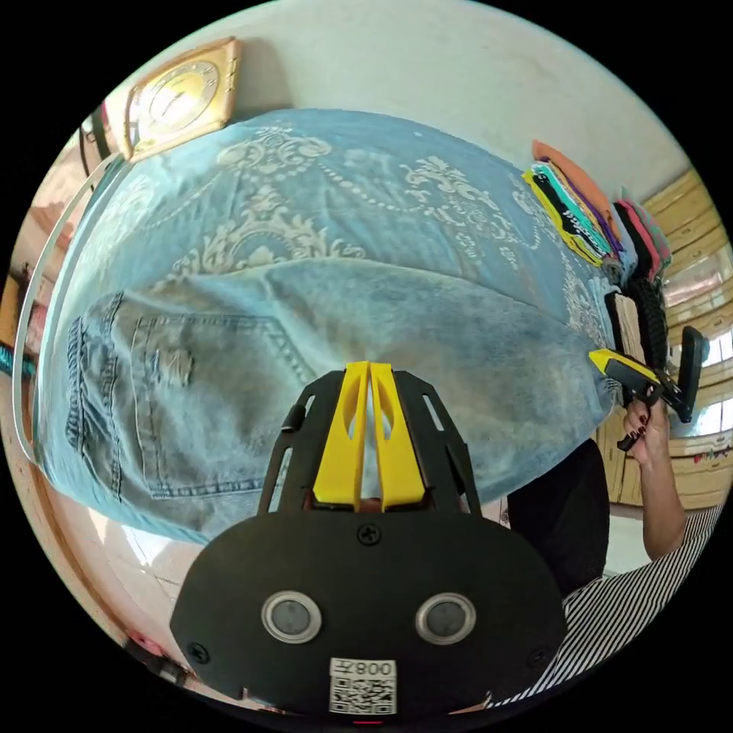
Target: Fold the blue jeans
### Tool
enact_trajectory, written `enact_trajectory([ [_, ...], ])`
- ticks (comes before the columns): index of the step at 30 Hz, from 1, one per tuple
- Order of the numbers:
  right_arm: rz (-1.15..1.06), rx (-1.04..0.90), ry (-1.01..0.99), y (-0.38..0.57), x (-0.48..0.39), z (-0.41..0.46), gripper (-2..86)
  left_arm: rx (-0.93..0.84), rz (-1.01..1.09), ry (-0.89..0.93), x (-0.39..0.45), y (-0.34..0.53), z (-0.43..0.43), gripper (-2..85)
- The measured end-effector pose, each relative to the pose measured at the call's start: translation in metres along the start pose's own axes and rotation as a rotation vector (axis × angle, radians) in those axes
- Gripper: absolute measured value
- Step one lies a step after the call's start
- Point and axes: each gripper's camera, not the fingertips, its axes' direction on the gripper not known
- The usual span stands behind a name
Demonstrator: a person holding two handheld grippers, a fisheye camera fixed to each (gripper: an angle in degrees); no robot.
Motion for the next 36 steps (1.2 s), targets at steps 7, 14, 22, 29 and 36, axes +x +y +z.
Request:
enact_trajectory([
  [7,-0.292,-0.316,-0.174,-0.058,-0.101,0.133,0.2,0.027,-0.049,0.073,-0.085,0.039,-0.021,0.1],
  [14,-0.330,-0.369,-0.128,-0.071,-0.136,0.193,0.2,0.003,-0.010,0.072,-0.154,0.083,-0.040,0.2],
  [22,-0.383,-0.386,-0.149,-0.101,-0.150,0.225,0.2,0.183,0.049,0.168,-0.199,0.057,-0.076,1.5],
  [29,-0.450,-0.527,-0.197,-0.103,-0.159,0.264,0.2,0.176,0.279,0.166,-0.228,-0.037,-0.076,5.1],
  [36,-0.337,-0.251,-0.307,-0.188,-0.124,0.235,0.8,0.035,0.310,0.186,-0.259,-0.047,-0.051,1.5],
])
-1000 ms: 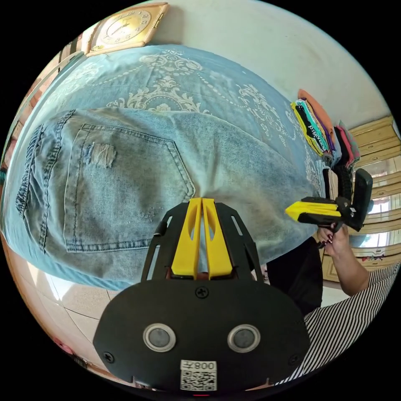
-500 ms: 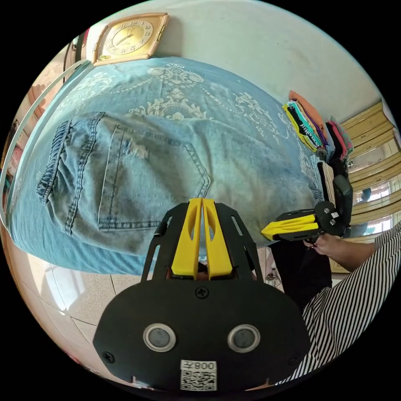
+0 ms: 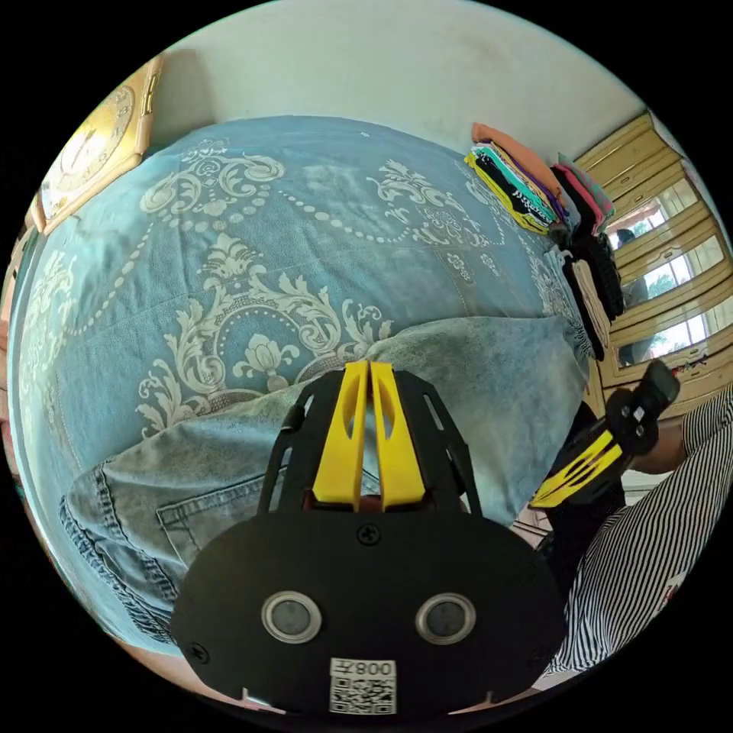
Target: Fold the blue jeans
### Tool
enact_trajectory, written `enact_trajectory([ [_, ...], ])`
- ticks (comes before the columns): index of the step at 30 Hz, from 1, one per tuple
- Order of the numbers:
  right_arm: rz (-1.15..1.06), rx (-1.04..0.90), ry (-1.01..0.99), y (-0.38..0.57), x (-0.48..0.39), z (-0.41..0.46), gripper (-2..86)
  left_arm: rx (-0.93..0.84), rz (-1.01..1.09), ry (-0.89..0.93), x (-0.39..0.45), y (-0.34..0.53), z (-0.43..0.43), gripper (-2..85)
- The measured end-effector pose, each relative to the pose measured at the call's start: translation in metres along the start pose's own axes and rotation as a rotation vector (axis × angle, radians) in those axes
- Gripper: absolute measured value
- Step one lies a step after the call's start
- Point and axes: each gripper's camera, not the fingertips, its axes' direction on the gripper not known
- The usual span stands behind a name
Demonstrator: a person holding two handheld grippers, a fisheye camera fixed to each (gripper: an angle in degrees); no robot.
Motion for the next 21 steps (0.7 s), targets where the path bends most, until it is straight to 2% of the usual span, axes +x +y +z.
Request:
enact_trajectory([
  [2,0.030,0.135,0.069,-0.028,0.025,-0.023,1.7,0.016,-0.011,-0.003,-0.004,0.014,-0.004,0.9],
  [5,0.021,0.223,0.147,-0.065,0.052,-0.035,4.0,0.032,-0.022,-0.008,-0.010,0.028,-0.008,0.5],
  [9,0.046,0.191,0.141,-0.097,0.075,-0.024,6.7,0.067,-0.041,-0.014,-0.018,0.039,-0.016,0.5],
  [12,0.101,0.055,0.112,-0.107,0.093,0.002,6.8,0.076,-0.048,-0.007,-0.026,0.045,-0.020,0.7],
  [17,0.094,0.130,0.072,-0.097,0.093,0.005,5.8,0.160,-0.068,0.045,-0.044,0.047,-0.040,2.5],
  [21,0.103,0.139,0.091,-0.104,0.096,0.008,5.6,0.161,-0.024,0.096,-0.053,0.034,-0.042,5.4],
])
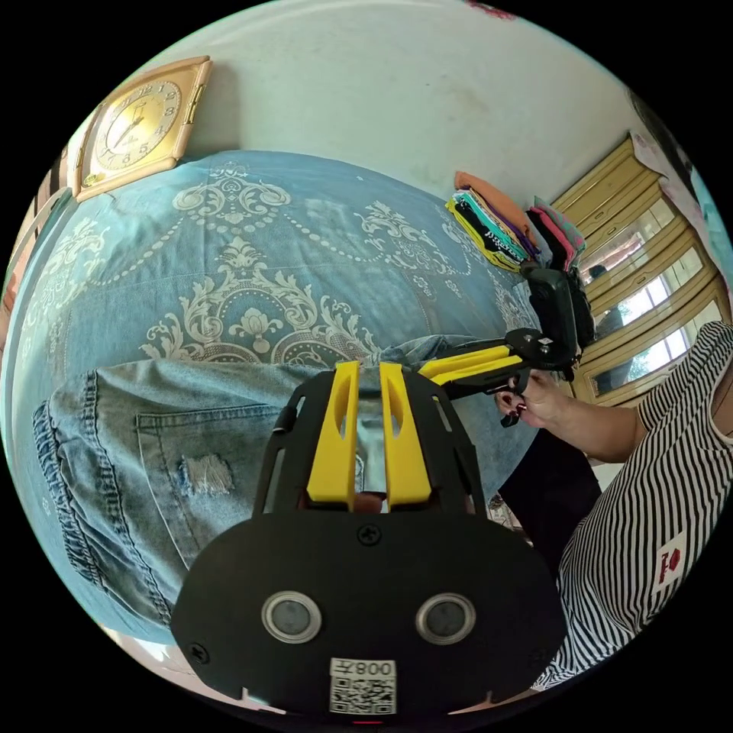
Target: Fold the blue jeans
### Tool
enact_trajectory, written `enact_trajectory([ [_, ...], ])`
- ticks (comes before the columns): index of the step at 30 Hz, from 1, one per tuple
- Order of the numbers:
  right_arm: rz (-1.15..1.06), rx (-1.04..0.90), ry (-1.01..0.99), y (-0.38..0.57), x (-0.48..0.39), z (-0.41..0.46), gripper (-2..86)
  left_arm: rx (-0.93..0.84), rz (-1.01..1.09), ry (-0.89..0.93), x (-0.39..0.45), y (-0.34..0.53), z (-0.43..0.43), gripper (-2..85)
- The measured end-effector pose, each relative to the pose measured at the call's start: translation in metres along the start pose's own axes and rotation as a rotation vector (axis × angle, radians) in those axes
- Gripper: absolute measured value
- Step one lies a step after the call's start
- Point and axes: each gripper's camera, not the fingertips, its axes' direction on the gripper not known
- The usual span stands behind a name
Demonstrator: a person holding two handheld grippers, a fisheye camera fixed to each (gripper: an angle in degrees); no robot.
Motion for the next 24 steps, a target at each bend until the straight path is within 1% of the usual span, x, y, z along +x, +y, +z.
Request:
enact_trajectory([
  [3,-0.019,-0.008,0.015,-0.006,0.000,0.003,5.4,-0.063,0.027,0.020,-0.003,-0.011,0.012,6.7],
  [6,-0.046,-0.014,0.025,-0.010,-0.002,0.004,5.0,-0.101,0.000,0.021,-0.009,-0.016,0.019,7.0],
  [9,-0.045,-0.009,0.018,-0.013,0.001,0.005,4.6,-0.145,-0.012,0.028,-0.019,-0.018,0.024,5.0],
  [10,-0.034,-0.003,-0.001,-0.015,0.005,0.004,4.4,-0.154,-0.005,0.062,-0.022,-0.019,0.024,3.6],
  [14,-0.020,0.046,-0.102,-0.027,0.019,-0.018,3.7,-0.107,-0.039,0.105,-0.034,-0.015,0.018,1.1],
  [18,-0.045,0.138,-0.025,-0.046,0.031,-0.047,4.6,-0.060,-0.057,0.125,-0.041,-0.010,0.013,0.5],
  [21,-0.137,0.081,0.003,-0.074,0.039,-0.048,6.1,-0.028,-0.052,0.121,-0.042,-0.009,0.008,0.2],
  [24,-0.230,-0.067,-0.041,-0.100,0.045,-0.031,7.3,0.005,-0.054,0.127,-0.043,-0.009,0.002,0.2],
])
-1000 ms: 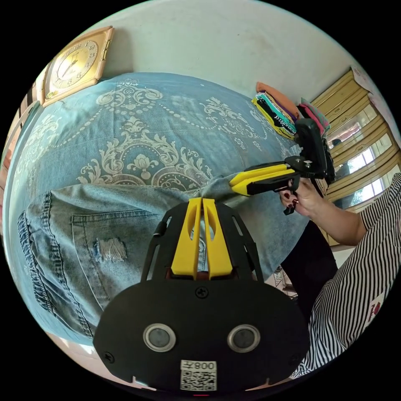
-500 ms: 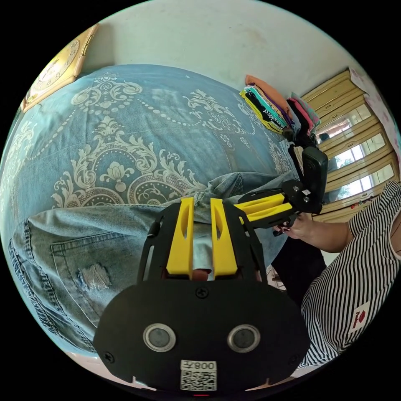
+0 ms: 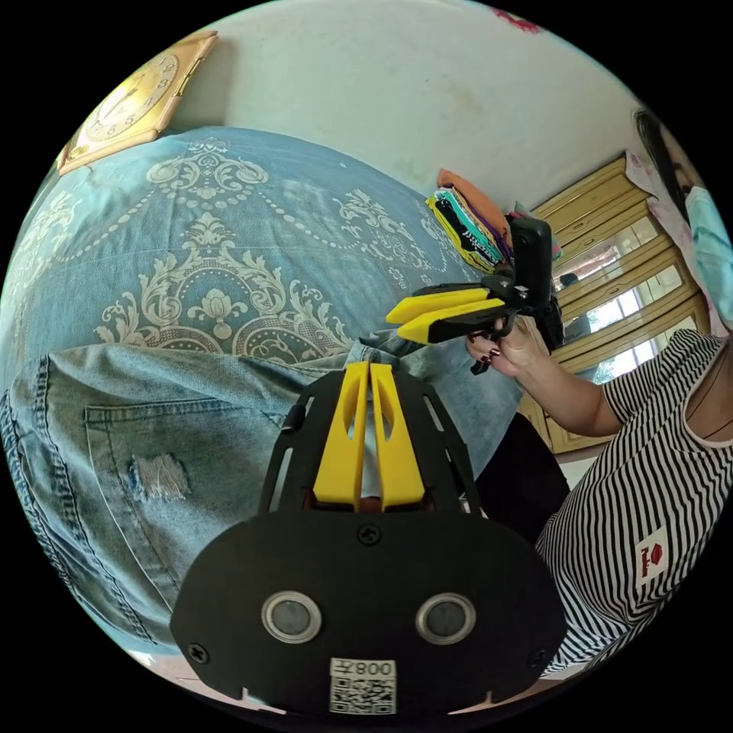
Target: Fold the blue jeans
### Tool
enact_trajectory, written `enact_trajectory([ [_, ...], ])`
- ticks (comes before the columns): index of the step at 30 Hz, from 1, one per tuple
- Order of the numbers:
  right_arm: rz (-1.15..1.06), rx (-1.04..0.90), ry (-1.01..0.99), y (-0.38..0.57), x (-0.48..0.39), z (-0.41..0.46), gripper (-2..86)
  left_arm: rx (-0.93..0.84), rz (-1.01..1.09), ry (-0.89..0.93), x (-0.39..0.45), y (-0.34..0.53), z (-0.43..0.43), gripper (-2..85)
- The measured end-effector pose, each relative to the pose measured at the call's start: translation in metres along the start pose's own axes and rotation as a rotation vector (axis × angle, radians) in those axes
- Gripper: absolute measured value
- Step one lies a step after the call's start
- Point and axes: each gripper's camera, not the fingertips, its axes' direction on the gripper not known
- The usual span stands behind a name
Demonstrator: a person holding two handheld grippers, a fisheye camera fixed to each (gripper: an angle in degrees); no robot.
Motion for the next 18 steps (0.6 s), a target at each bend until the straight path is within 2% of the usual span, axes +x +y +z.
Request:
enact_trajectory([
  [2,-0.051,-0.063,0.007,-0.014,0.004,0.008,7.8,0.017,0.006,0.002,-0.001,-0.001,-0.004,0.1],
  [7,-0.080,-0.060,-0.041,-0.035,0.015,0.005,4.5,0.054,0.010,0.015,-0.005,-0.005,-0.009,0.1],
  [14,0.053,0.048,-0.183,-0.059,0.061,-0.019,0.8,0.141,0.023,-0.024,-0.009,-0.025,-0.014,0.2],
  [18,0.107,0.035,-0.155,-0.067,0.077,-0.020,0.4,0.178,0.015,-0.029,-0.007,-0.029,-0.010,0.2],
])
